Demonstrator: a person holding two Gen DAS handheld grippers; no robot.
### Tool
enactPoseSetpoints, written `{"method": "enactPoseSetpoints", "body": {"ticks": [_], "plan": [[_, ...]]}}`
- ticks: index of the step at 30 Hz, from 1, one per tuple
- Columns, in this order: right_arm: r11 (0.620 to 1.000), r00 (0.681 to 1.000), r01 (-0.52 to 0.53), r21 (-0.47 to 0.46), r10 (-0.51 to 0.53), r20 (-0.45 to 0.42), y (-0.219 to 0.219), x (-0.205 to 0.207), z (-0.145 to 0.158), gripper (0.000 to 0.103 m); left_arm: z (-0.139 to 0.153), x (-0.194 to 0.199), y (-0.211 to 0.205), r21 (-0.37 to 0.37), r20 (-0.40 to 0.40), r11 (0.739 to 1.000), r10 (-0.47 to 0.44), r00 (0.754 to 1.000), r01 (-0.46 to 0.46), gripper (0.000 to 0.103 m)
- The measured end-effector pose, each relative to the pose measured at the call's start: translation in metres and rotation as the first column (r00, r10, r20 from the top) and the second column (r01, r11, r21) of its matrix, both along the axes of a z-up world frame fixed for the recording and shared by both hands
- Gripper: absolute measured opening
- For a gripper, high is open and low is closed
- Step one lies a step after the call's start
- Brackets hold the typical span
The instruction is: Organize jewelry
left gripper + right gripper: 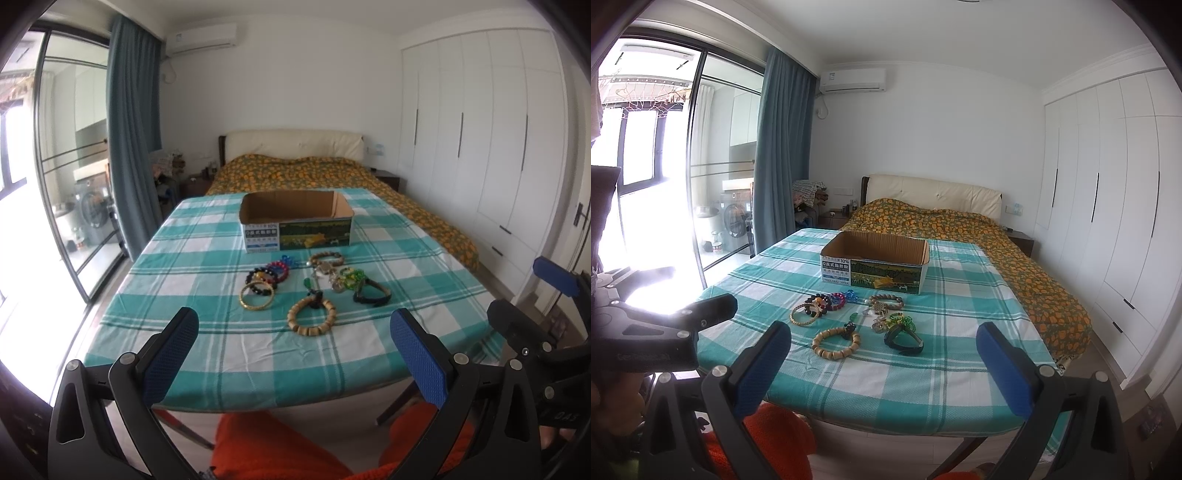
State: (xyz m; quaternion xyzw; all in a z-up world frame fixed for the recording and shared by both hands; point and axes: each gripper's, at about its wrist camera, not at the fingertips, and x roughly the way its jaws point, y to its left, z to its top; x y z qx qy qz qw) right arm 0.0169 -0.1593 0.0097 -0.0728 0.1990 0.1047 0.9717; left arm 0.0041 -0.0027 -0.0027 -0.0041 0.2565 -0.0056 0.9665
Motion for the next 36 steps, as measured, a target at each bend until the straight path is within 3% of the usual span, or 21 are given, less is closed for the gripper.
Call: {"method": "enactPoseSetpoints", "body": {"ticks": [36], "plan": [[1.000,1.000,-0.001,0.000,0.001,0.000,-0.0009,-0.0009,0.0006,0.102,-0.0040,0.0002,0.0019,-0.001,-0.014,1.000,-0.001,1.000,0.001,0.103]]}}
